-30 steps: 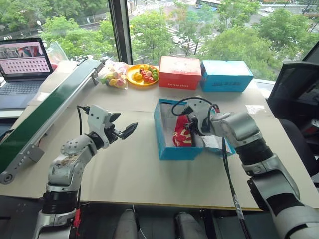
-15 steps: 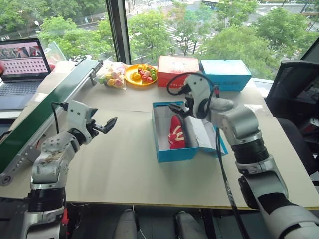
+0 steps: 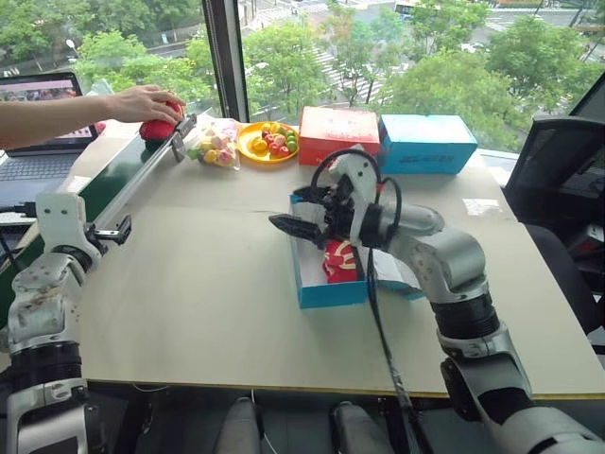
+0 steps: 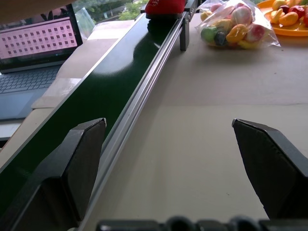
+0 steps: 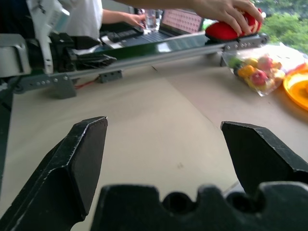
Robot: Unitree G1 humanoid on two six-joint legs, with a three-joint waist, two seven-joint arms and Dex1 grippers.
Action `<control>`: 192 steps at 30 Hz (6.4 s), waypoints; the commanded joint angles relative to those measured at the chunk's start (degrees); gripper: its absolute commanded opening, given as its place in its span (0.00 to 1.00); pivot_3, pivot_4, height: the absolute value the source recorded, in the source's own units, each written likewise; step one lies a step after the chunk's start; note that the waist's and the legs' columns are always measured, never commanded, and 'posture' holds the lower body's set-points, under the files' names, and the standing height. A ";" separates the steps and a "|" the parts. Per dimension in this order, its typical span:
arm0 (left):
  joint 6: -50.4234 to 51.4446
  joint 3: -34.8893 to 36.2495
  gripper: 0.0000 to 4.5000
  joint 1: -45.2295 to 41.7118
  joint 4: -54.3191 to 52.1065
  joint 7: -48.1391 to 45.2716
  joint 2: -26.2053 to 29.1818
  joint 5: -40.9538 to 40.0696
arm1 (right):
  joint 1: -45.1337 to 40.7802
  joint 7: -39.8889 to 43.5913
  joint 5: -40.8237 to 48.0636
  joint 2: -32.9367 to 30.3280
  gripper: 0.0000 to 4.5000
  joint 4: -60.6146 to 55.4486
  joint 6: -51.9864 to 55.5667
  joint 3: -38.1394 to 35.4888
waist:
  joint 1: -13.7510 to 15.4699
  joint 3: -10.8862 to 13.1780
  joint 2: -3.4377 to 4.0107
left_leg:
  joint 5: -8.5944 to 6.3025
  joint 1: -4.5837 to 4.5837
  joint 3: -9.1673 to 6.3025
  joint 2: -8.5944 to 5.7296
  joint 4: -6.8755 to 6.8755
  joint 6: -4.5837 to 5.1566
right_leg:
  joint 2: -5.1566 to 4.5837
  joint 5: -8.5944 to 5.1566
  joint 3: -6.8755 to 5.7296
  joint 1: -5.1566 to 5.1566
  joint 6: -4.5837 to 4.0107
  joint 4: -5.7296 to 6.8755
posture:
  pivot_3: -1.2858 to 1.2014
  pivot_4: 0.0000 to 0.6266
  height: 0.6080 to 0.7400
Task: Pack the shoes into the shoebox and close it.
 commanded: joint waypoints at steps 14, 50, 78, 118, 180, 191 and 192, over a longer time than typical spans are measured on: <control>-20.66 2.31 1.00 -5.93 24.21 -5.80 4.23 -0.39 | 3.46 -3.59 -4.79 1.77 0.99 0.20 -7.49 -0.92 | 0.03 -0.01 -0.02 | 0.01 0.00 0.00 0.01 -0.01 -0.02 | -0.01 0.01 -0.06 -0.01 -0.02 0.01 | 0.52 0.24 0.99; -16.22 -2.61 0.94 -26.40 53.14 -2.89 15.22 5.29 | 3.77 -6.51 -2.92 2.58 1.00 -1.12 -2.95 -2.92 | 0.02 -0.05 -0.09 | 0.15 -0.13 0.00 0.03 0.08 -0.25 | -0.06 -0.06 -0.33 -0.50 -0.13 0.78 | 0.52 0.24 0.99; 2.72 -7.13 0.06 -26.35 2.36 -8.46 -3.43 -6.25 | -1.29 -18.00 22.71 12.95 1.00 3.60 13.93 -24.15 | 1.21 -0.14 -0.59 | 0.26 -0.19 -0.10 0.13 0.09 -0.40 | -0.06 -0.04 -0.47 -0.48 -0.22 0.87 | 0.52 0.24 0.99; 33.92 -16.28 0.05 -21.20 -39.11 13.67 -34.78 -21.77 | -5.75 -27.99 33.23 13.47 0.69 10.75 10.66 -29.58 | -0.25 -0.15 -0.57 | 0.31 -0.18 -0.44 0.03 0.20 -0.30 | -0.04 -0.04 -0.50 -0.34 -0.20 0.82 | 0.52 0.24 0.99; 29.47 -12.07 1.00 -9.54 -40.40 -2.39 -3.95 -16.27 | 0.05 -23.36 7.42 3.69 1.00 15.89 17.58 -10.33 | -1.56 -0.12 -0.49 | 0.32 -0.19 -0.46 0.02 0.05 -0.29 | -0.06 -0.08 -0.55 -0.42 -0.26 0.79 | 0.52 0.24 0.99; 28.63 -13.78 1.00 -11.09 -38.52 -4.70 -2.68 -15.21 | -3.03 -18.25 9.73 1.25 1.00 10.05 15.33 -14.38 | -1.35 -0.12 -0.49 | 0.32 -0.19 -0.47 0.02 0.05 -0.29 | -0.06 -0.08 -0.56 -0.40 -0.26 0.78 | 0.52 0.24 0.99; 28.59 -13.91 1.00 -10.99 -38.14 -5.47 -2.13 -15.20 | -3.36 -16.24 10.69 -0.08 1.00 7.87 15.95 -14.28 | -1.36 -0.11 -0.49 | 0.32 -0.19 -0.47 0.02 0.04 -0.29 | -0.07 -0.08 -0.56 -0.41 -0.26 0.78 | 0.52 0.24 0.99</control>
